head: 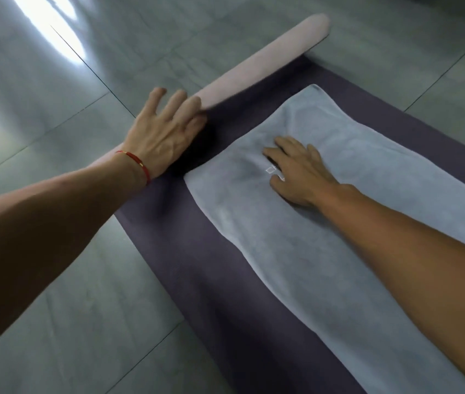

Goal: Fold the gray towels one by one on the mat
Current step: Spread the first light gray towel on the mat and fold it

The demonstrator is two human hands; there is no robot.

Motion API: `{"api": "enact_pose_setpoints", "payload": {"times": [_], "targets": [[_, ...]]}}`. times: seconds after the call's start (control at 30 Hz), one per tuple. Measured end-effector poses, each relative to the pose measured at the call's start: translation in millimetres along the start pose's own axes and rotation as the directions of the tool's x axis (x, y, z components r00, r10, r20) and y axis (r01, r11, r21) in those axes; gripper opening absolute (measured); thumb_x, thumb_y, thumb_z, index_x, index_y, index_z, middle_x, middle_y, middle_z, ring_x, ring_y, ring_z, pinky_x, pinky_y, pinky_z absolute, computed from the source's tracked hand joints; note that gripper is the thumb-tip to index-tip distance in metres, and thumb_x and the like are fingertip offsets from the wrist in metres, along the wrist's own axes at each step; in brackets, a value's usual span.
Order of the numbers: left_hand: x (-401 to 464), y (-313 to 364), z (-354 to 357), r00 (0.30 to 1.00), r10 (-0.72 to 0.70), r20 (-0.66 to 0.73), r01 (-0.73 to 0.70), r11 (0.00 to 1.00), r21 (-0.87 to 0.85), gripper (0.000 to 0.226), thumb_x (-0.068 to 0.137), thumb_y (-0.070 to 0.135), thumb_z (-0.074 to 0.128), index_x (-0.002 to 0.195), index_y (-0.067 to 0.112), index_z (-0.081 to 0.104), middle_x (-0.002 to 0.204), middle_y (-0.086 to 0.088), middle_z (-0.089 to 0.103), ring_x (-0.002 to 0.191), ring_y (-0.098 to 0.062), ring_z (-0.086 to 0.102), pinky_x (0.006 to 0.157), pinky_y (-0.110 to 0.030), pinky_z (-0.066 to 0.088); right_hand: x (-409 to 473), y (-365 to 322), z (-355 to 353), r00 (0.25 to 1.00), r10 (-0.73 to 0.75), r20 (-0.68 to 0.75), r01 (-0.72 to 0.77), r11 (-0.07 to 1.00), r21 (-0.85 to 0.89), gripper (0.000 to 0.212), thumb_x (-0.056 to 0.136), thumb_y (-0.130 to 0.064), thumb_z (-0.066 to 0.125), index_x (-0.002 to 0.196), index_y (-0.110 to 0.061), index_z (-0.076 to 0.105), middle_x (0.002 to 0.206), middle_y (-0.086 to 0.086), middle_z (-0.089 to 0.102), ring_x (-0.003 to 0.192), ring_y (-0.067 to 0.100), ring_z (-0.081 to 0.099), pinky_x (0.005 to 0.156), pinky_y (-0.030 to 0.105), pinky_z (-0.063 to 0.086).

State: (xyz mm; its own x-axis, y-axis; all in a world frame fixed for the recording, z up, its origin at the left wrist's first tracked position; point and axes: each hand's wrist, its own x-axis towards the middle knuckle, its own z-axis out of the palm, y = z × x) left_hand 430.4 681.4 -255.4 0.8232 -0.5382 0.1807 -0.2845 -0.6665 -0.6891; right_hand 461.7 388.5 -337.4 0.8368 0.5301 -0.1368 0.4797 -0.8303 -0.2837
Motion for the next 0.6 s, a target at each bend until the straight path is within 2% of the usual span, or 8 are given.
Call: {"api": "enact_pose_setpoints", "payload": {"times": [0.07, 0.13, 0.23, 0.3, 0.33, 0.43, 0.53, 0.6], "targets": [[4.1, -14.8, 5.8, 0.988, -0.103, 0.111, 0.097, 0.993, 0.062, 0.039, 0.106, 0.006, 0.024, 0.136, 0.002, 0.047, 0.133, -0.018, 0.044, 0.124, -0.038, 0.039, 0.109, -0.062, 0.034, -3.2, -8.2, -1.4, 1.000, -0.008, 0.028, 0.009, 0.999, -0.030, 0.064, 0.094, -0.035, 0.050, 0.154, -0.031, 0.029, 0.168, 0.001, 0.011, 0.155, 0.022, 0.007, 0.123, 0.054, 0.010], [8.8, -22.6, 7.8, 0.909, -0.208, 0.360, 0.178, 0.977, 0.116, 0.048, 0.104, 0.017, 0.028, 0.149, 0.002, 0.035, 0.149, -0.017, 0.030, 0.141, -0.040, 0.026, 0.115, -0.065, 0.023, -5.1, -21.4, -3.6, 0.998, -0.010, 0.059, 0.014, 0.998, -0.067, 0.065, 0.095, -0.037, 0.048, 0.156, -0.033, 0.025, 0.169, 0.001, 0.006, 0.155, 0.022, 0.004, 0.123, 0.053, 0.008], [15.0, -19.6, 19.0, 0.627, -0.368, 0.687, 0.373, 0.916, 0.149, 0.063, 0.099, 0.035, 0.036, 0.158, 0.016, 0.024, 0.166, -0.013, -0.002, 0.152, -0.043, -0.007, 0.116, -0.071, 0.007, -1.9, -41.7, -4.1, 0.998, 0.029, 0.053, -0.024, 0.996, -0.087, 0.067, 0.094, -0.039, 0.048, 0.157, -0.033, 0.024, 0.169, 0.003, 0.003, 0.153, 0.024, 0.010, 0.121, 0.051, 0.015], [22.4, -17.3, 25.1, 0.464, -0.305, 0.832, 0.573, 0.819, -0.019, 0.073, 0.093, 0.047, 0.050, 0.158, 0.031, 0.022, 0.167, -0.012, -0.011, 0.150, -0.047, -0.015, 0.112, -0.076, 0.001, 6.7, -51.4, -4.2, 0.995, 0.069, 0.073, -0.063, 0.995, -0.079, 0.068, 0.094, -0.042, 0.046, 0.157, -0.034, 0.022, 0.169, 0.002, 0.000, 0.153, 0.024, 0.010, 0.120, 0.053, 0.018], [24.8, -14.6, 24.6, 0.414, -0.247, 0.876, 0.648, 0.756, -0.094, 0.074, 0.090, 0.052, 0.054, 0.156, 0.038, 0.023, 0.167, -0.010, -0.009, 0.150, -0.048, -0.014, 0.111, -0.078, 0.002, 11.9, -54.2, -3.9, 0.992, 0.083, 0.090, -0.076, 0.994, -0.080, 0.069, 0.094, -0.044, 0.045, 0.158, -0.034, 0.019, 0.169, 0.000, -0.002, 0.153, 0.024, 0.007, 0.120, 0.054, 0.017], [29.7, -2.3, 35.5, 0.371, -0.144, 0.917, 0.755, 0.622, -0.207, 0.066, 0.093, 0.062, 0.050, 0.152, 0.043, 0.028, 0.165, -0.009, 0.006, 0.147, -0.051, 0.007, 0.117, -0.068, 0.015, 28.4, -51.4, -1.5, 0.985, 0.114, 0.128, -0.103, 0.990, -0.095, 0.070, 0.094, -0.051, 0.040, 0.158, -0.038, 0.014, 0.169, -0.003, -0.006, 0.154, 0.027, -0.001, 0.119, 0.059, 0.013], [17.6, 8.5, 60.4, 0.322, -0.106, 0.941, 0.825, 0.520, -0.224, 0.084, 0.082, 0.080, 0.049, 0.153, 0.048, 0.020, 0.161, -0.006, 0.012, 0.141, -0.052, 0.025, 0.114, -0.058, 0.030, 38.1, -41.0, 2.9, 0.974, 0.153, 0.170, -0.135, 0.984, -0.113, 0.073, 0.089, -0.065, 0.038, 0.156, -0.045, 0.014, 0.169, -0.003, 0.000, 0.154, 0.029, 0.000, 0.117, 0.062, 0.014], [9.5, 10.2, 78.2, 0.359, -0.107, 0.927, 0.853, 0.441, -0.279, 0.084, 0.078, 0.081, 0.054, 0.149, 0.050, 0.021, 0.156, -0.003, 0.022, 0.139, -0.048, 0.028, 0.111, -0.057, 0.034, 37.9, -37.2, 10.0, 0.979, 0.166, 0.115, -0.152, 0.980, -0.129, 0.075, 0.086, -0.071, 0.036, 0.153, -0.046, 0.017, 0.167, -0.003, 0.007, 0.153, 0.029, 0.004, 0.115, 0.062, 0.015]]}}
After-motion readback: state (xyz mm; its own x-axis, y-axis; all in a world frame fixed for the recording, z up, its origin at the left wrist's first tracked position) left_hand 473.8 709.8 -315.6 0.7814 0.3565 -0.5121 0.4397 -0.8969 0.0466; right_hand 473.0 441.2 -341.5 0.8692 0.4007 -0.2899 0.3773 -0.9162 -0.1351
